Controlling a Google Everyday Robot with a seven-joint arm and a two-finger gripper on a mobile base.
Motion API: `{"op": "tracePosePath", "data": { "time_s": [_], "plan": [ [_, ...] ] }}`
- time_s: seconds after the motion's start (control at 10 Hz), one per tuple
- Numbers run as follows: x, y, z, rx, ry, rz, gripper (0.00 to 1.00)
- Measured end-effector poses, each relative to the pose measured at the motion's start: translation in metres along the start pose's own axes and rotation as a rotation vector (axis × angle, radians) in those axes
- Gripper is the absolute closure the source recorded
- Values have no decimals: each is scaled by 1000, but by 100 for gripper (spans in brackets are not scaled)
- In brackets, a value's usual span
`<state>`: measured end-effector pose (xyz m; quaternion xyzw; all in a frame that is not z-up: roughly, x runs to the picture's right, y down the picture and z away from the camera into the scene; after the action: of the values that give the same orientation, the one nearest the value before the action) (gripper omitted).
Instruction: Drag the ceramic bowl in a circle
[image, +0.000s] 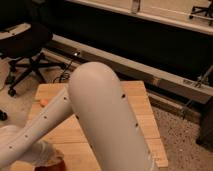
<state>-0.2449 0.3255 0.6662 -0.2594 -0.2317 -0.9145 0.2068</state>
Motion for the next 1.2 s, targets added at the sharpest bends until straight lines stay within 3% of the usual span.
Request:
{"op": "tracePosePath", "data": {
  "time_s": [0.2, 0.5, 1.0, 1.2],
  "plan": [
    [35, -45, -22, 17, 52, -61, 100],
    [85, -66, -45, 26, 106, -72, 100],
    [147, -55, -64, 43, 122, -48, 100],
    [184, -21, -66, 69, 113, 14, 100]
  ]
}}
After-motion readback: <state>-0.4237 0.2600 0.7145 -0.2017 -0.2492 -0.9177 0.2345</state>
